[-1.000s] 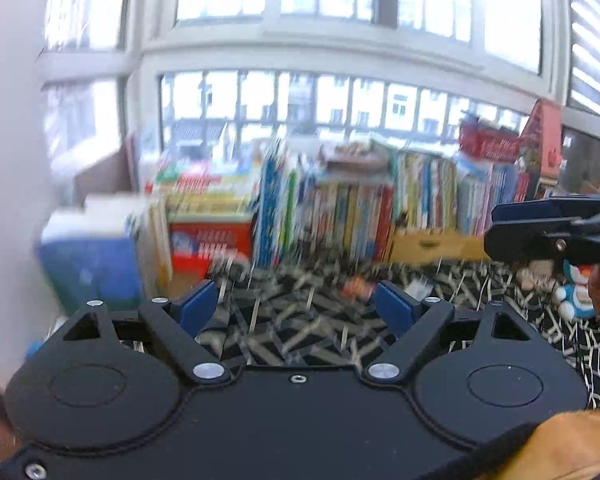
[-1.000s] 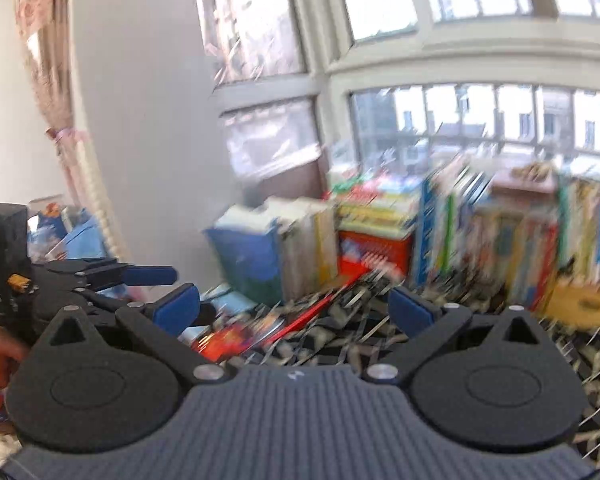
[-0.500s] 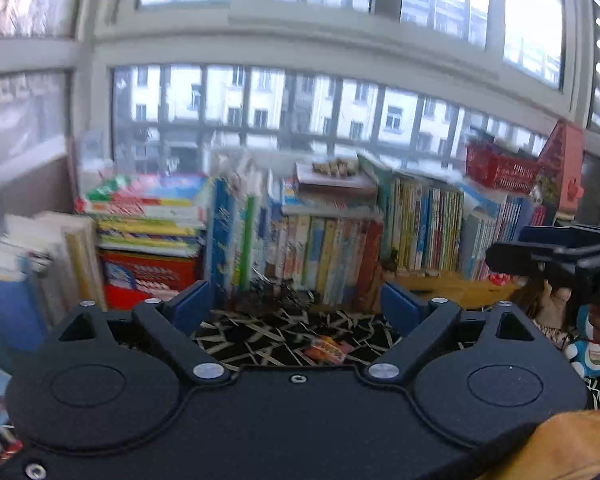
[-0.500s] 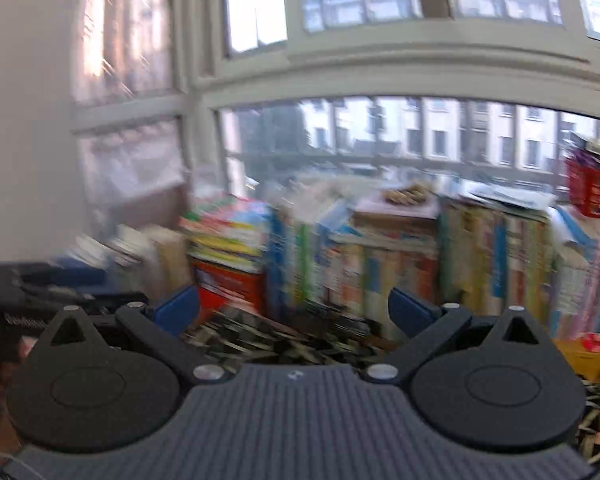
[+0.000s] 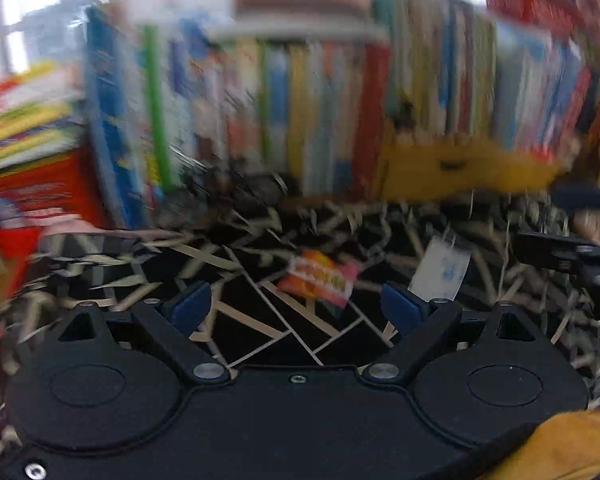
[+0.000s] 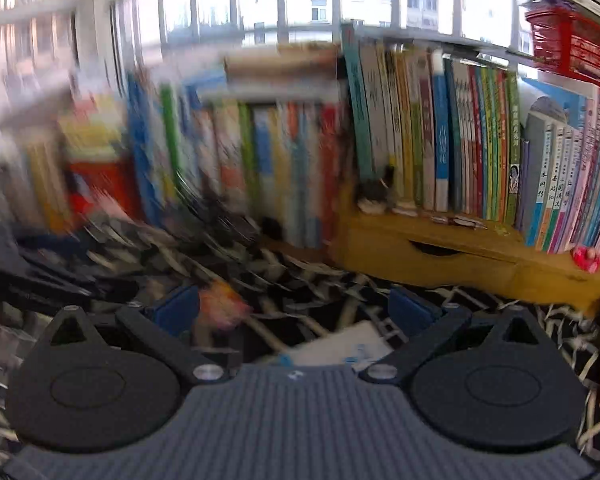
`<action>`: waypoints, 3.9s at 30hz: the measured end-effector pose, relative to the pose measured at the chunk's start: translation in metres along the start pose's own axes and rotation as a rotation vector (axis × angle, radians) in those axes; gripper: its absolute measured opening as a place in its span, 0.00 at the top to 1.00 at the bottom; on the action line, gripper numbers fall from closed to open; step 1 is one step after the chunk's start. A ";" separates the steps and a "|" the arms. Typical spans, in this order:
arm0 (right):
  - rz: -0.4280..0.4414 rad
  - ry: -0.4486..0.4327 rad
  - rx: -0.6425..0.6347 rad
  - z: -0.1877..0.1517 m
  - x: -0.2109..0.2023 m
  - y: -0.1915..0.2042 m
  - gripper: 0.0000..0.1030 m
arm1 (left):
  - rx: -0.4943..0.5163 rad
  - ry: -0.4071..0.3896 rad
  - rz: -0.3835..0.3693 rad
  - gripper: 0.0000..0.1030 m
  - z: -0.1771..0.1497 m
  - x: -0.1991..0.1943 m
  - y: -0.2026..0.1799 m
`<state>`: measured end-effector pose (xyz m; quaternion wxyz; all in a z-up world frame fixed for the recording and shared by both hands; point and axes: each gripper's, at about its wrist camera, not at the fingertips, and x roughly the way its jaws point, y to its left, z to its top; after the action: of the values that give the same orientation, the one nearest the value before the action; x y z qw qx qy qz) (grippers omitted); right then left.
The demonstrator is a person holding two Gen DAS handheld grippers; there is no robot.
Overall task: Collect trash
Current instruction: 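Approach the orange snack packet with the left tool while the right tool approaches the white card, then close the left tool on the orange macaron packet while the right tool grasps the white card, then lift and carry the macaron packet and white card toward the bin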
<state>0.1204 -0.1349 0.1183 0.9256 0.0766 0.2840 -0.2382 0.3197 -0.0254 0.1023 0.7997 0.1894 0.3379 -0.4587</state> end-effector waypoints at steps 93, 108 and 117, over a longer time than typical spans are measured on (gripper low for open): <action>0.115 0.313 0.751 -0.078 0.097 -0.064 0.00 | 0.059 0.046 -0.124 0.50 -0.027 0.092 -0.016; -0.050 0.205 0.368 -0.050 0.122 -0.038 0.92 | 0.041 0.036 -0.105 0.49 -0.031 0.078 -0.010; 0.047 0.081 0.390 -0.022 0.082 -0.031 0.96 | -0.031 -0.040 -0.068 0.49 -0.025 0.042 -0.001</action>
<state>0.1542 -0.1885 0.0535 0.8864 0.2706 0.2673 -0.2637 0.3247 -0.0358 0.0554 0.7930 0.1560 0.3353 -0.4841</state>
